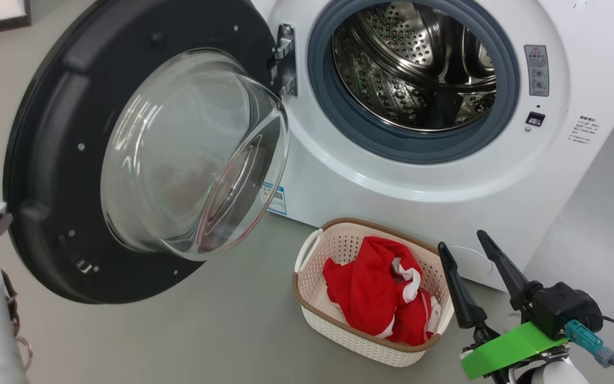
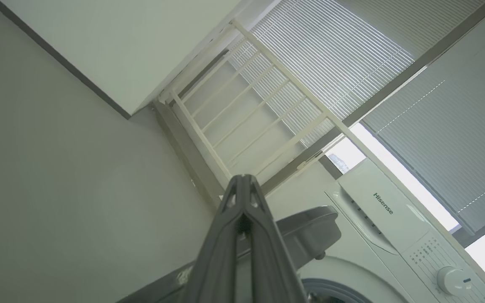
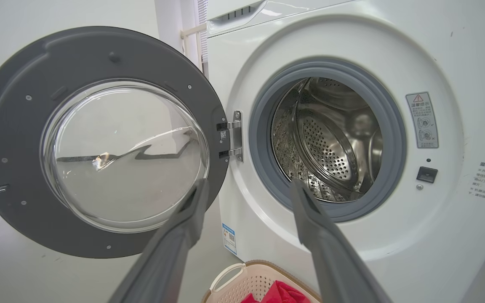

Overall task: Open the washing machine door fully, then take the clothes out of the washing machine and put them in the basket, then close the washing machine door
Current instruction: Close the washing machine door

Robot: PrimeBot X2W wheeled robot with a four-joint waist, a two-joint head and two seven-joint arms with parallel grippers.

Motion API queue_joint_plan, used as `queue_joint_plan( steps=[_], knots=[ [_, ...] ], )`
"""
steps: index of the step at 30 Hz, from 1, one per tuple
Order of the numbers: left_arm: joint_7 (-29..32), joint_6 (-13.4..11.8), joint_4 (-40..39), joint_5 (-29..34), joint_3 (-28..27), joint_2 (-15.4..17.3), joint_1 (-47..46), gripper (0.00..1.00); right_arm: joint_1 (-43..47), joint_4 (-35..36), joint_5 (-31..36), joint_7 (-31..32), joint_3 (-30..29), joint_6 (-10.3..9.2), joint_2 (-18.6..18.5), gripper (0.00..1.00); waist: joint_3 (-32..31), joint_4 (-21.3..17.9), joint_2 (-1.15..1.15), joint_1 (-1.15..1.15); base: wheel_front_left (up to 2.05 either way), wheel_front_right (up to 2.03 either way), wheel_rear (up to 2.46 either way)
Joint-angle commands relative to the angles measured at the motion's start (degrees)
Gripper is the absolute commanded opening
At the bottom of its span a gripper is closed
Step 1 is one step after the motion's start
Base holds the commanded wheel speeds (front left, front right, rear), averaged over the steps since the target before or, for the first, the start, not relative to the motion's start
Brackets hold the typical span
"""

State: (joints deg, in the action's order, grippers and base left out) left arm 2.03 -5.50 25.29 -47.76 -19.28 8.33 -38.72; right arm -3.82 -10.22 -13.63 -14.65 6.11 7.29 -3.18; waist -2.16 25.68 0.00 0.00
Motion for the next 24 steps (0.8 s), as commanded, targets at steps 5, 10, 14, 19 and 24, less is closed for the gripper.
queue_joint_plan(
  steps=[5,10,14,19,24],
  knots=[
    [10.11,-1.21,6.98,-6.19,-3.28,4.66,-6.89,0.00,-1.47,1.36,-0.12,-0.35,0.82,0.20,0.12,1.00,0.32,-0.36,0.00,0.00,0.00,0.00,0.00],
    [16.55,-1.56,10.63,-10.34,-4.63,5.37,-8.54,0.00,-1.67,1.17,-0.08,-0.35,1.17,0.20,0.17,1.00,0.71,-0.64,0.00,0.00,0.00,0.00,0.00],
    [19.36,-2.07,13.19,-12.18,-5.72,6.49,-9.07,0.00,-2.01,0.85,-0.12,-0.35,1.80,0.20,0.20,1.00,0.90,-1.21,0.00,0.00,0.00,0.00,0.00],
    [22.12,-1.79,15.50,-13.22,-5.79,7.31,-8.93,0.00,-2.30,0.62,-0.10,-0.35,2.11,0.20,0.08,1.00,1.03,-1.99,0.00,0.00,0.00,0.00,0.00],
    [25.74,0.04,16.45,-14.28,-5.00,7.39,-8.20,0.00,-2.12,0.40,-0.19,-0.35,2.25,0.20,-0.05,1.00,0.79,-2.52,0.00,0.00,0.00,0.00,0.00]
  ],
)
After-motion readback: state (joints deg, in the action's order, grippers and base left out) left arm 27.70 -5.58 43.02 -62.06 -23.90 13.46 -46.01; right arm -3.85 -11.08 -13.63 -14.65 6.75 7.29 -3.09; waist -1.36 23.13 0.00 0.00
